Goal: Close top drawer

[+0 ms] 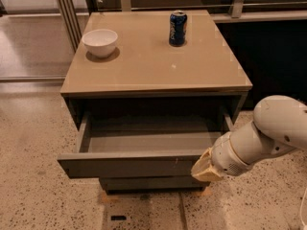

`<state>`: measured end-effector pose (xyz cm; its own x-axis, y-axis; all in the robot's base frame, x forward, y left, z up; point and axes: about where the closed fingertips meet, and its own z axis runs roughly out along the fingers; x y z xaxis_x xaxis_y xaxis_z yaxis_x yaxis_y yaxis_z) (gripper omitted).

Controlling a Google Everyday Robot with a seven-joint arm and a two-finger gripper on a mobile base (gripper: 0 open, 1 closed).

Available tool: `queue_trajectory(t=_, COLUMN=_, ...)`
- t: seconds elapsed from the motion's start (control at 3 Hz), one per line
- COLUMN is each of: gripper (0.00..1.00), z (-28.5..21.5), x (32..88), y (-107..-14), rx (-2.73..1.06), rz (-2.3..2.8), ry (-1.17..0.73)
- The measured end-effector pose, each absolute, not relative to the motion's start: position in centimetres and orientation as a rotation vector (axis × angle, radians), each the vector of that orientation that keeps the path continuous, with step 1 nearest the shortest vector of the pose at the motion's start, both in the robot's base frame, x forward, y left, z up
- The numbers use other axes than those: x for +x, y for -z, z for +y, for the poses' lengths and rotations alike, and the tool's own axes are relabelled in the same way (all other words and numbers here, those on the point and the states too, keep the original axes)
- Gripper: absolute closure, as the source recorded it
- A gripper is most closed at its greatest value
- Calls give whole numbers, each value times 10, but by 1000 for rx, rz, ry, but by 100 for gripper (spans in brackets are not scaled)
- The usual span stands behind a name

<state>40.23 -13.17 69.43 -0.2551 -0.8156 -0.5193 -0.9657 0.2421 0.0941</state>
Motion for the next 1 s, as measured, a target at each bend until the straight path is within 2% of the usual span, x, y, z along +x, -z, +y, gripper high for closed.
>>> queue_trajectory(t=1.0, gripper=100, z=-120, x=411, y=-650, rx=-1637, rz=1937, ry=-573)
